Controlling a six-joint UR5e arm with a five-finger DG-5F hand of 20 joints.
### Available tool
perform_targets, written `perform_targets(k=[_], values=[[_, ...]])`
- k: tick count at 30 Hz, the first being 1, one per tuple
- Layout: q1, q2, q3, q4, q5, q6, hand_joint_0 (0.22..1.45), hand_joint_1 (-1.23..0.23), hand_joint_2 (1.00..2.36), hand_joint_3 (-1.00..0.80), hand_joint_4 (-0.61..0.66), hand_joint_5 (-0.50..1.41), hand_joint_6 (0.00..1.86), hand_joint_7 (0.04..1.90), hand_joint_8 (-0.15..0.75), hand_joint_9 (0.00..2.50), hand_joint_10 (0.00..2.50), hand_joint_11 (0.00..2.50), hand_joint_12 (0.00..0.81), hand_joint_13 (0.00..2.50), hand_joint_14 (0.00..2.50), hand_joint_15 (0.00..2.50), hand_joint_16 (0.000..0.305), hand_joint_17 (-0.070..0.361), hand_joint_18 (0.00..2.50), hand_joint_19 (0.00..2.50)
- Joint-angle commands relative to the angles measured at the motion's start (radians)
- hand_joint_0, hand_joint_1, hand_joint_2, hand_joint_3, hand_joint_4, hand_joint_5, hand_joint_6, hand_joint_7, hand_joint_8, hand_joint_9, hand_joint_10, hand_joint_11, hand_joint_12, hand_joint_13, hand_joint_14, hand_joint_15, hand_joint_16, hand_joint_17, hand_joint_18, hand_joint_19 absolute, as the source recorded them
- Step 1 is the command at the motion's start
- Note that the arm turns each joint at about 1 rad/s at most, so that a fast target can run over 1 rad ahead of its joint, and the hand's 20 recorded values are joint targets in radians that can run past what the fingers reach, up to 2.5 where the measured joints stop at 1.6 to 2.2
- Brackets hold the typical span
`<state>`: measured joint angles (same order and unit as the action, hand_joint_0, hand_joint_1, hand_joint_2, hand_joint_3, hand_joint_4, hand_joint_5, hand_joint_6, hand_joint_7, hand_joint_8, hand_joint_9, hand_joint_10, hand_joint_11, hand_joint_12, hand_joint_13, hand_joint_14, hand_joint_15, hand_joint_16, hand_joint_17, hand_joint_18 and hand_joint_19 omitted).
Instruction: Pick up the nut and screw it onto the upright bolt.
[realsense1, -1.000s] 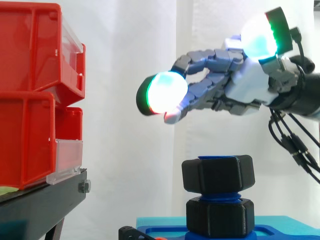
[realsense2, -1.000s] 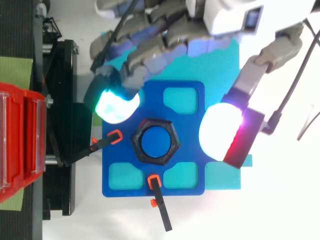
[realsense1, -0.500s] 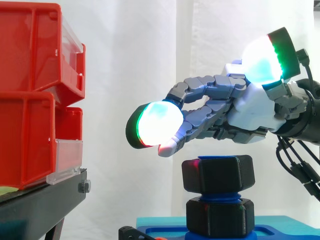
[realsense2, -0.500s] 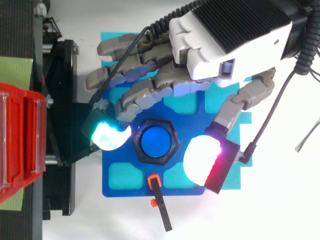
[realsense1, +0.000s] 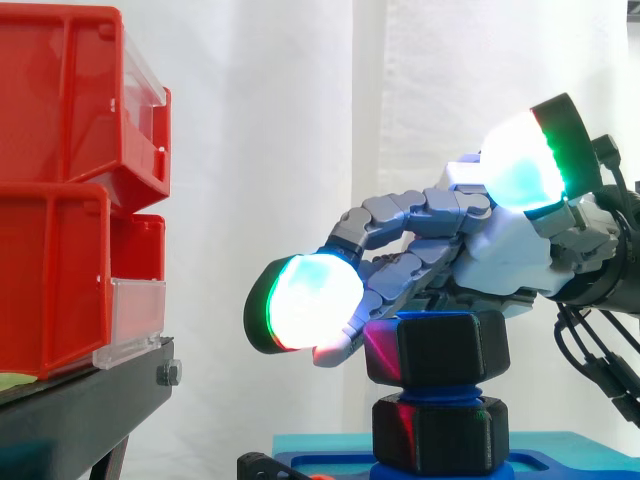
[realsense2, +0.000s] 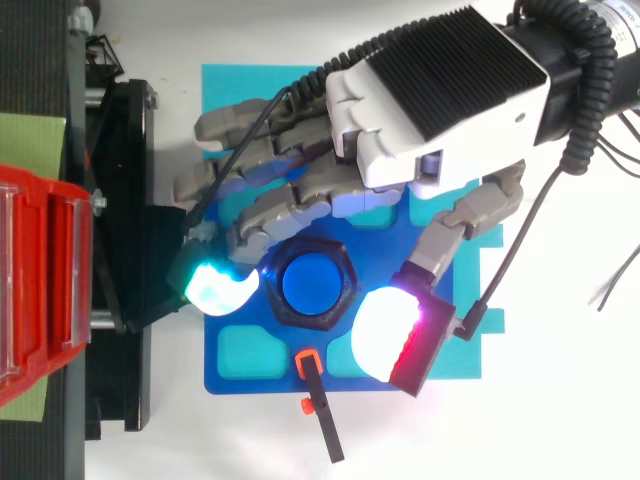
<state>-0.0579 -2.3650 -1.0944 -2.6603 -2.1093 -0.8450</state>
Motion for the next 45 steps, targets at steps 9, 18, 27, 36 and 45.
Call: perform_targets(k=[9,18,27,36,45], values=[[0.003,0.000,-0.001,-0.021,-0.003,-0.006,0.47,-0.13,1.00,-0.50,0.17,-0.16,0.50,0.70,0.215,0.40,0.00,0.00,0.289,0.15,0.00,0.00,0.032,0.072,0.00,0.00],[-0.005,0.000,-0.001,-0.017,-0.017,-0.009,0.49,-0.16,1.00,-0.50,0.22,-0.11,0.50,0.87,0.246,0.51,0.00,0.00,0.228,0.26,0.00,0.00,0.020,0.046,0.00,0.00],[-0.037,0.000,0.001,-0.009,-0.051,-0.035,0.50,-0.21,1.00,-0.50,0.20,-0.06,0.50,1.23,0.260,0.66,0.00,0.00,0.193,0.38,0.00,0.00,0.015,0.033,0.06,0.00],[-0.077,0.000,-0.001,-0.009,-0.087,-0.052,0.51,-0.27,1.00,-0.50,0.20,0.00,0.50,1.43,0.256,0.77,0.00,0.00,0.182,0.44,0.00,0.00,0.013,0.029,0.13,0.00],[-0.109,0.001,0.001,-0.009,-0.118,-0.055,0.52,-0.30,1.00,-0.50,0.13,0.06,0.55,1.33,0.192,1.12,0.00,0.00,0.137,0.67,0.00,0.00,0.007,0.015,0.35,0.00]])
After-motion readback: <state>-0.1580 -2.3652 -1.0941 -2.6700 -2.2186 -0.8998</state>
